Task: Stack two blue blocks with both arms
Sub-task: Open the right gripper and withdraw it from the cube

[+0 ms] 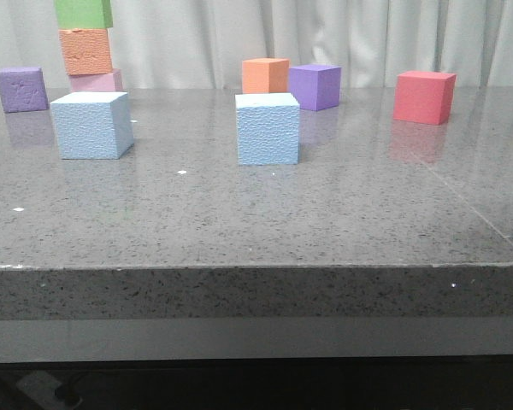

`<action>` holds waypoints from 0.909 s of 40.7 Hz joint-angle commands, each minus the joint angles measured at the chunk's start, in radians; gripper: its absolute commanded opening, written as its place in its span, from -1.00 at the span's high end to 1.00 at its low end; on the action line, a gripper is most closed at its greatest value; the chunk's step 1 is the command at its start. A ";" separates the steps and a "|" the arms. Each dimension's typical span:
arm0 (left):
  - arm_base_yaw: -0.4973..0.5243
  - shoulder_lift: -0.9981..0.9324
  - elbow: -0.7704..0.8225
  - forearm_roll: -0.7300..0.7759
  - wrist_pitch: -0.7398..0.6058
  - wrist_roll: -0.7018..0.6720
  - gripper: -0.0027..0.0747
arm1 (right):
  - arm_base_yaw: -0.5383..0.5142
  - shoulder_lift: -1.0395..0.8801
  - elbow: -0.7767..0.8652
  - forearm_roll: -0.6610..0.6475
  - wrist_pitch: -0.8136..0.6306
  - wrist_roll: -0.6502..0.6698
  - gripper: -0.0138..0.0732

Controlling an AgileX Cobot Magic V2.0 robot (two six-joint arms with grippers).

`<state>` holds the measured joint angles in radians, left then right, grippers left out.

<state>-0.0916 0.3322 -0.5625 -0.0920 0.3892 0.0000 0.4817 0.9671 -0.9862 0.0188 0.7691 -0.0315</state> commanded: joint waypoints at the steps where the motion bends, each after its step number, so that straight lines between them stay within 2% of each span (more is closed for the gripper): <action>1: 0.001 0.018 -0.035 -0.010 -0.082 -0.010 -0.67 | -0.005 -0.069 0.027 0.009 -0.089 -0.015 -0.66; 8: 0.001 0.018 -0.035 -0.010 -0.082 -0.010 -0.67 | 0.008 -0.125 0.062 0.030 -0.064 -0.031 -0.66; 15: 0.001 0.018 -0.035 -0.010 -0.082 -0.010 -0.67 | 0.036 -0.143 0.062 0.114 -0.063 -0.097 -0.66; 37: 0.001 0.018 -0.035 -0.011 -0.084 -0.010 -0.67 | 0.036 -0.140 0.062 0.114 -0.028 -0.097 -0.66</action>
<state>-0.0916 0.3322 -0.5625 -0.0938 0.3892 0.0000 0.5177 0.8344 -0.8984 0.1226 0.7947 -0.1185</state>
